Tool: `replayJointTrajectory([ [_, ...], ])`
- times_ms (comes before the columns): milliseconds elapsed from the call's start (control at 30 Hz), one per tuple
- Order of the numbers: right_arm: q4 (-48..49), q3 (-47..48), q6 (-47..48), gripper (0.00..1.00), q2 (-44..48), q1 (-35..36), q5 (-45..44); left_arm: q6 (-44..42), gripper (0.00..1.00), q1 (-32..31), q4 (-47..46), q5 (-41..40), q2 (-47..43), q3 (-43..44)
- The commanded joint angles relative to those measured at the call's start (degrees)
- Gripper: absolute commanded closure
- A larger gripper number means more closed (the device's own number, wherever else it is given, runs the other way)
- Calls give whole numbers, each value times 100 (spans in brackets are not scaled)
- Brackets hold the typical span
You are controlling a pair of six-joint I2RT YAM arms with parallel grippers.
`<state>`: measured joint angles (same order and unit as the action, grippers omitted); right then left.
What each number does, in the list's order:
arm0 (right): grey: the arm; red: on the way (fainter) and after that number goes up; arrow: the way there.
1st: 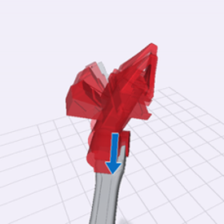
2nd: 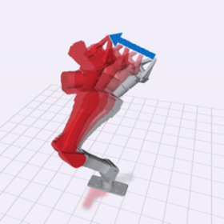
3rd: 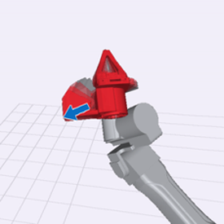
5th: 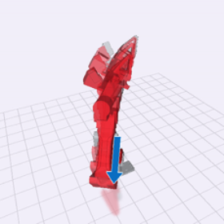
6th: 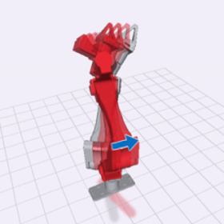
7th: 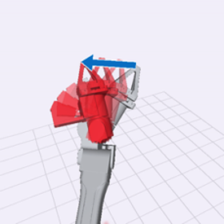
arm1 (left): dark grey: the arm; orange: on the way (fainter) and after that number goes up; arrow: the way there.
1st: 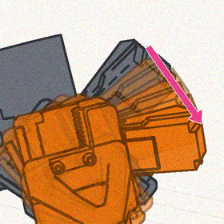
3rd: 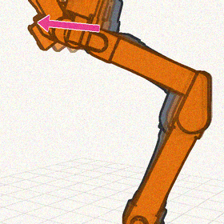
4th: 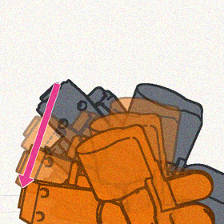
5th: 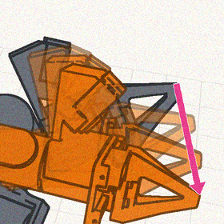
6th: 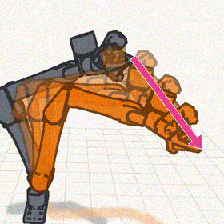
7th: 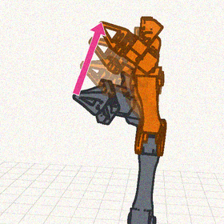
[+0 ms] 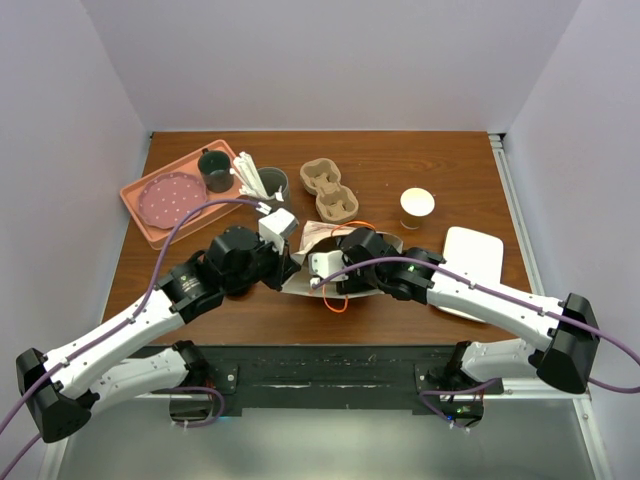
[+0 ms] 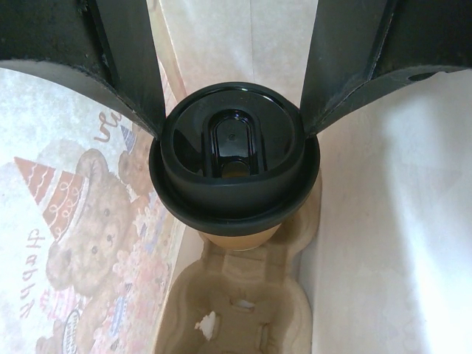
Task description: Pack the takeout coffee
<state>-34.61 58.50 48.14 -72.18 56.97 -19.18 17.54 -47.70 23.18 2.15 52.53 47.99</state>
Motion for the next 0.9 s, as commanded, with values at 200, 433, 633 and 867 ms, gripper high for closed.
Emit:
replayJointTrajectory([
  [200,-248,188,-15,100,-15,-19,-200,-251,100,-2,-24,-75,20,106],
  [433,-169,135,2,100,-129,-19,-253,-304,100,-11,-50,-75,11,132],
  [633,-186,162,11,100,-121,-19,-429,-313,100,-2,-50,-57,20,141],
  [867,-160,-40,-50,100,-129,-19,-394,-330,100,-2,-59,-48,20,150],
])
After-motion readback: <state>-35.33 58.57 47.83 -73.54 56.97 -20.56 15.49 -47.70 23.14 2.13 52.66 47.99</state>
